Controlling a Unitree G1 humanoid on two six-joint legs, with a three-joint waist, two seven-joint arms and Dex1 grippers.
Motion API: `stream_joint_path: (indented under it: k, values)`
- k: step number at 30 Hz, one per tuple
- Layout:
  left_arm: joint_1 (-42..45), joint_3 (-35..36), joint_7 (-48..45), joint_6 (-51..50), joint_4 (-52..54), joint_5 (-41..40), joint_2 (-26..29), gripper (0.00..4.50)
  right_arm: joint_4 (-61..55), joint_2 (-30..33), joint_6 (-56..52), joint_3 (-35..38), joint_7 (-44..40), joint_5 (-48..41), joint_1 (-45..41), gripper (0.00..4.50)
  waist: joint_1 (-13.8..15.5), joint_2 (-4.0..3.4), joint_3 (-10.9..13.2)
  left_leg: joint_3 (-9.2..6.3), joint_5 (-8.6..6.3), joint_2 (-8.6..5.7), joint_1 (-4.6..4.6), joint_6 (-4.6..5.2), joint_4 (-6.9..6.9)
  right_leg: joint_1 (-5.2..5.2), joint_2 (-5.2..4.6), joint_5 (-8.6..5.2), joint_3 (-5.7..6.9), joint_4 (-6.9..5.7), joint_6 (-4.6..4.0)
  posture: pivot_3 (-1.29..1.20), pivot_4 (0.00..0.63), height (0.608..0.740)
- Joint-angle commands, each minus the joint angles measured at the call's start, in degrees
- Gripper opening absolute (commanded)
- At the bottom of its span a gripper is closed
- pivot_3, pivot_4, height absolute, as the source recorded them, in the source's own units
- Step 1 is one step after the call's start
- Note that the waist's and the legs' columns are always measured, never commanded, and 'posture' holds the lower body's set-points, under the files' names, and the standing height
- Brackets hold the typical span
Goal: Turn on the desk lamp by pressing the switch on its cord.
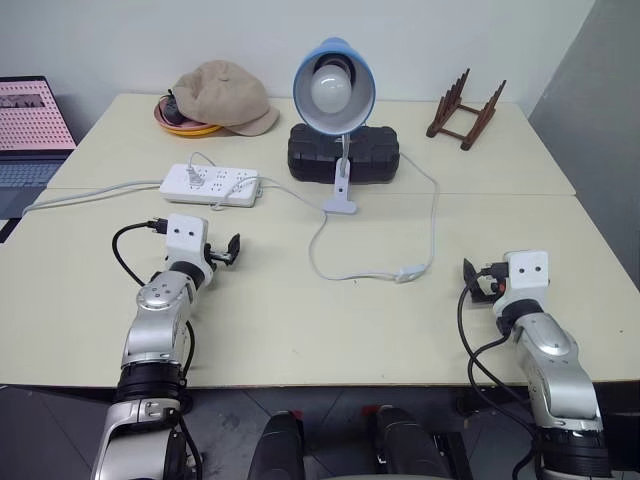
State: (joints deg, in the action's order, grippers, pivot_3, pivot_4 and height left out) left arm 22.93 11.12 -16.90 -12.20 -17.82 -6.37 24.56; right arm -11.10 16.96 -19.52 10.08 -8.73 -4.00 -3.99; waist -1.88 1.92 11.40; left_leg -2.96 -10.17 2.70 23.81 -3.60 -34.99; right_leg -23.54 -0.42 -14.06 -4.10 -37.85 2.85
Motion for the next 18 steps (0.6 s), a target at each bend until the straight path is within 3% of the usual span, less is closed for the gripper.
stream_joint_path:
  k: [1, 11, 18]
  values:
    - [-0.10, 0.79, -0.05, -0.07, 2.66, -0.40, 0.83, 4.50, -1.30, 0.61, 1.17, 0.71, -0.25, -0.18, -0.82, 4.47, 0.00, 0.00, 0.00, 0.00, 0.00, 0.00, 0.00, 0.00, 0.00, 0.00, 0.00, 0.00, 0.00, 0.00, 0.00, 0.00, 0.150, 0.740]
    - [0.57, 0.21, -8.82, 0.15, 3.01, -2.26, 5.16, 4.50, -3.40, 4.98, 0.88, 1.60, -7.23, -2.96, 0.87, 4.47, -0.03, 0.00, 0.00, 0.00, 0.00, 0.00, 0.00, 0.00, 0.01, -0.01, 0.00, -0.01, 0.00, 0.01, -0.02, 0.00, 0.150, 0.740]
    - [7.57, -9.99, -34.35, -4.74, 6.37, -5.47, 14.02, 4.50, -15.60, 14.77, -6.66, 0.68, -27.29, -18.39, 7.15, 4.47, 0.16, 0.01, 0.01, -0.02, 0.00, 0.00, 0.07, 0.00, 0.05, -0.01, -0.01, -0.04, 0.03, 0.10, -0.05, 0.00, 0.150, 0.740]
